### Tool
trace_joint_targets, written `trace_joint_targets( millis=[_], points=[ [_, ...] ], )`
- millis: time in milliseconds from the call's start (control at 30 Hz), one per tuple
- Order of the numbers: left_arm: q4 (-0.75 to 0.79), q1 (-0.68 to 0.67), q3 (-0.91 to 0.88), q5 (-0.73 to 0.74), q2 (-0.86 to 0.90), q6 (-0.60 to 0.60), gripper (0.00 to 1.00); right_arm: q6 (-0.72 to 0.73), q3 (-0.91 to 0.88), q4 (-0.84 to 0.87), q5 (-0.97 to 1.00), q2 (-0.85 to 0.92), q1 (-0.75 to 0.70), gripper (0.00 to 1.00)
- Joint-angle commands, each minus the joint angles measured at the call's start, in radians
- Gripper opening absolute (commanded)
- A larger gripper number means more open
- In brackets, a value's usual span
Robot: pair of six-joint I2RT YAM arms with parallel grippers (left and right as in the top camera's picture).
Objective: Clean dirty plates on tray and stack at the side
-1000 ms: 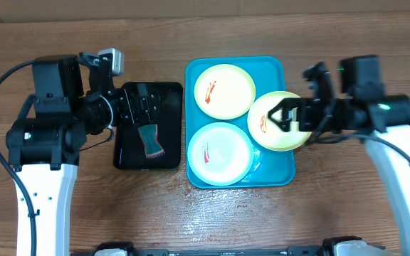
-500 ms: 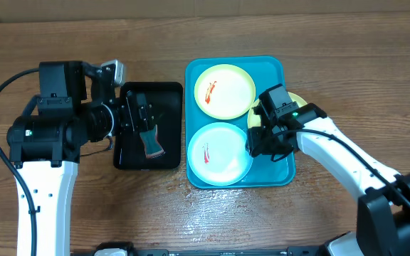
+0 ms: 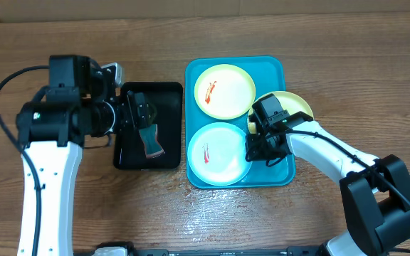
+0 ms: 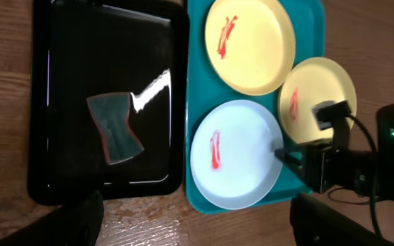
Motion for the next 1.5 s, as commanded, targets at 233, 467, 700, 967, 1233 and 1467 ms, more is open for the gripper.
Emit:
trace_joint_targets(
  millis=[233, 467, 700, 967, 1233, 1467],
  points=[
    [-0.064, -0.105, 0.022, -0.219, 0.149, -0.096, 0.72, 0.058, -0.007, 0.035, 0.154, -0.003, 0.002, 0.04],
    [-0.067, -0.130, -0.016, -0.285, 0.310, -0.259, 0.64, 0.057, -0.007, 0.037, 0.154, -0.003, 0.002, 0.04],
    [-0.019, -0.130, -0.031, -0.285, 0.500, -0.278, 0.52, 0.049, -0.007, 0.039, 0.154, -0.003, 0.002, 0.04],
    [0.032, -0.128, -0.031, -0.295, 0.688, -0.289, 0.50, 0.049, -0.007, 0.038, 0.154, -0.003, 0.002, 0.04],
    [0.073, -0.128, -0.026, -0.231, 0.732, -0.289, 0.04, 0.050, -0.007, 0.038, 0.154, -0.003, 0.002, 0.04],
    [-0.021, -0.128, 0.070, -0.243, 0.713, -0.241, 0.04, 0.092, -0.007, 0.037, 0.206, -0.003, 0.002, 0.04]
  ],
)
